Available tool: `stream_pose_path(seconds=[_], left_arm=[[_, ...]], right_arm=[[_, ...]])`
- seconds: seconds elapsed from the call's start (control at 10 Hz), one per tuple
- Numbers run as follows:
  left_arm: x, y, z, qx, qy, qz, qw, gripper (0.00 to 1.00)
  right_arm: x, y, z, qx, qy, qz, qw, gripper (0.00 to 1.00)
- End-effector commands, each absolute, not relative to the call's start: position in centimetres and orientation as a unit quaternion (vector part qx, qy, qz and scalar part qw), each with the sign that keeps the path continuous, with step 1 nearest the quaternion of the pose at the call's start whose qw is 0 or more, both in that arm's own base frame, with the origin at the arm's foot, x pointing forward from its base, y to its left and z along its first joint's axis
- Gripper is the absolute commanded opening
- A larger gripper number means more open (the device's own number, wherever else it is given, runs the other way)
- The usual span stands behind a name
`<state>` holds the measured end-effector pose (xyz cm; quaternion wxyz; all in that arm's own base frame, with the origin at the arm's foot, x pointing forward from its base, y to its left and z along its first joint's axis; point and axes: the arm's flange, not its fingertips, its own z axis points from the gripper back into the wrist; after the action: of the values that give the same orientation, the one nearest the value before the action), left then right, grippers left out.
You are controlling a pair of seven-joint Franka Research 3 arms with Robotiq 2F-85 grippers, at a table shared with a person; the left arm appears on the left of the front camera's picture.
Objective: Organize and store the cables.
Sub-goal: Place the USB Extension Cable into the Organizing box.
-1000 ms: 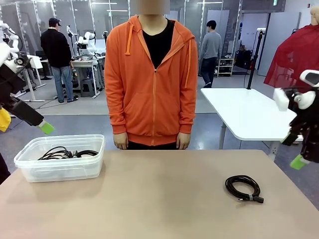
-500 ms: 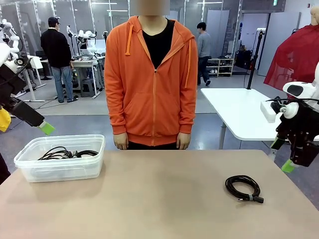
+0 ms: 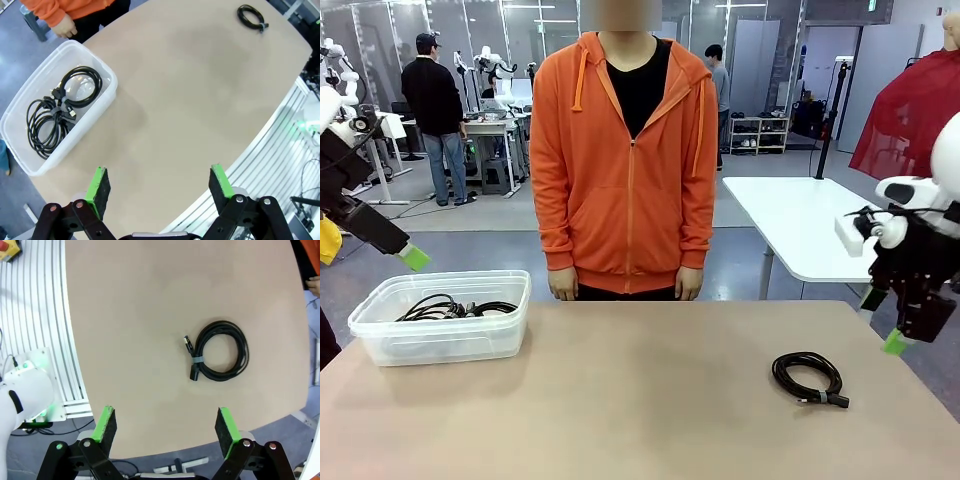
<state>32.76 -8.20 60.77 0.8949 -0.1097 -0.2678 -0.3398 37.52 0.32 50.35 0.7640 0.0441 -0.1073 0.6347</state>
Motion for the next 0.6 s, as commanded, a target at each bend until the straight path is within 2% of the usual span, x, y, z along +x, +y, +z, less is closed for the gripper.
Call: stream_pose_path(seconds=[0.0, 0.5], left_arm=[[32.9, -8.2, 60.9, -0.098, -0.268, -0.344, 0.894, 1.00], [32.9, -8.2, 60.9, -0.098, -0.268, -0.344, 0.894, 1.00]], right_arm=[[40.6, 0.4, 47.7, 0.038, -0.083, 0.658, 0.747, 1.00], [44.4, -0.3, 40.5, 0.023, -0.050, 0.685, 0.727, 1.00]])
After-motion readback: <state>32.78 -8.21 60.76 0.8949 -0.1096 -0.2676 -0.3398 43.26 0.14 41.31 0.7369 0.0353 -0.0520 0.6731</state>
